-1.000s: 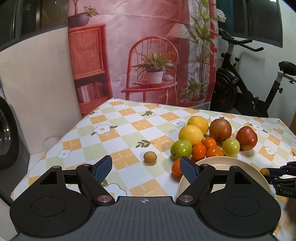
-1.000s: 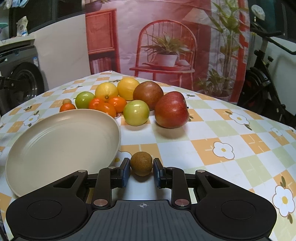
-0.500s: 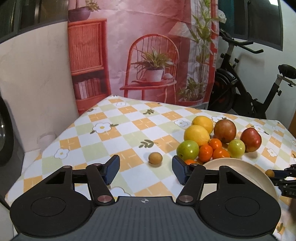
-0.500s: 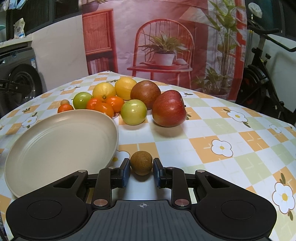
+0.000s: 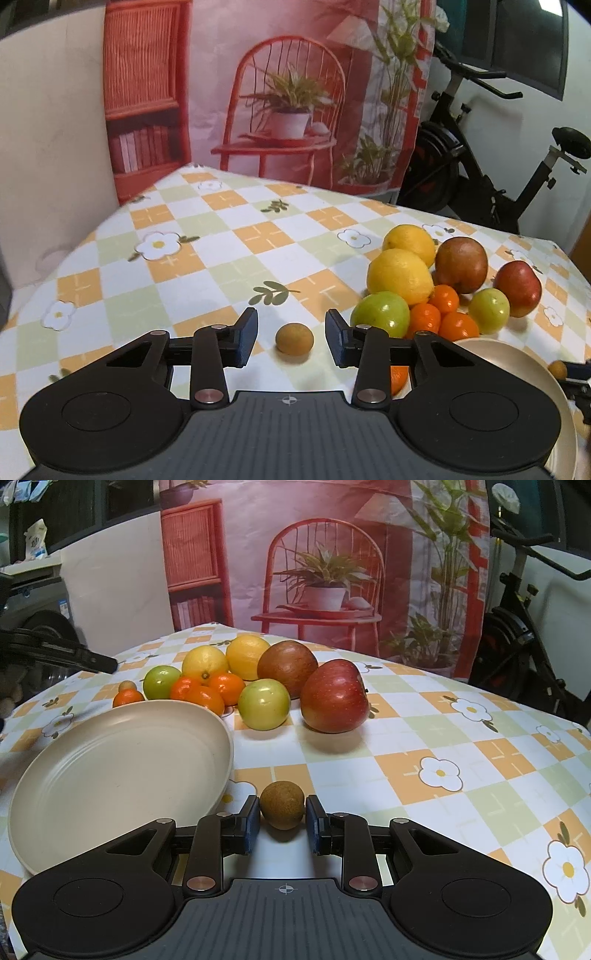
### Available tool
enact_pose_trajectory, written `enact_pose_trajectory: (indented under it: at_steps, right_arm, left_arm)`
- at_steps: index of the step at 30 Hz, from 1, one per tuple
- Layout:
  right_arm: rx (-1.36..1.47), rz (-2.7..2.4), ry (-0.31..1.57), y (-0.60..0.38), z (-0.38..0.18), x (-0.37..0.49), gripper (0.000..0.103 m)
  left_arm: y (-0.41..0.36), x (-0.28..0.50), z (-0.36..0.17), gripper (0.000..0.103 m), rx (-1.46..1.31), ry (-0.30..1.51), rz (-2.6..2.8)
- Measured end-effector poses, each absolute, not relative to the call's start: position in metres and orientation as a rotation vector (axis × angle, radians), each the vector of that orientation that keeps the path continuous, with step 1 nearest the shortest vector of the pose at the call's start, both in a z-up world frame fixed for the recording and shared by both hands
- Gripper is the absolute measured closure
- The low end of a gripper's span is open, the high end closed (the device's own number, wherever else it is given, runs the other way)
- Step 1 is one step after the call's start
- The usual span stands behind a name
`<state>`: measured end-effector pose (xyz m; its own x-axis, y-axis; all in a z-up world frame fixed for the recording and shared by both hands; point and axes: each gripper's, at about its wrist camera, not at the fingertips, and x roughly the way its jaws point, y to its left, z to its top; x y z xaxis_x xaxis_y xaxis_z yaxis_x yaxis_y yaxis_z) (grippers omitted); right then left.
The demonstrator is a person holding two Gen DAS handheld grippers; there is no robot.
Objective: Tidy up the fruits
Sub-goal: 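Lift the held brown fruits with both grippers and carry them over the beige plate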
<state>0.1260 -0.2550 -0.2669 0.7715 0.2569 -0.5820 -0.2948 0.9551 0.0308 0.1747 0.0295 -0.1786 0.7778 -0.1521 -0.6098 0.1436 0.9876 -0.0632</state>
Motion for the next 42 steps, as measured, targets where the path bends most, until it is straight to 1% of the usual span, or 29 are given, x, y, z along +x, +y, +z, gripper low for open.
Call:
enact_pose_trajectory:
  at_steps: [12,13,14,15,22,29,37,42]
  right_arm:
    - [-0.059,0.3,0.622,-0.256,-0.267,0.126,0.079]
    - [-0.059,0.3,0.622,-0.256,-0.267,0.126,0.079]
    - [-0.059,0.3,0.622,-0.256,-0.267,0.126,0.079]
    - [-0.059,0.3,0.622,-0.256,-0.267,0.126,0.079]
    - [-0.057,0.3,0.623,-0.256,-0.267,0.126,0.079]
    - [-0.053,0.291,0.616,-0.257,-0.267,0.125,0.079]
    - [-0.012,0.253,0.564,-0.263,-0.263,0.119,0.079]
    - [0.043,0.207,0.486,-0.268,-0.259,0.105,0.079]
  left_arm:
    - [0.024,0.196,-0.203,0.06,-0.007,0.739,-0.163]
    - [0.023,0.197,-0.204,0.062,-0.003,0.742,-0.161]
    - [0.022,0.197,-0.205,0.072,0.001,0.744,-0.158]
    - [0.022,0.198,-0.206,0.073,0.004,0.748,-0.157]
    - [0.023,0.19,-0.203,0.073,0.023,0.72,-0.155]
    - [0.021,0.165,-0.182,0.073,0.031,0.655,-0.185]
    - [0.007,0.12,-0.161,0.073,0.041,0.58,-0.295]
    - [-0.004,0.105,-0.163,0.073,0.064,0.592,-0.368]
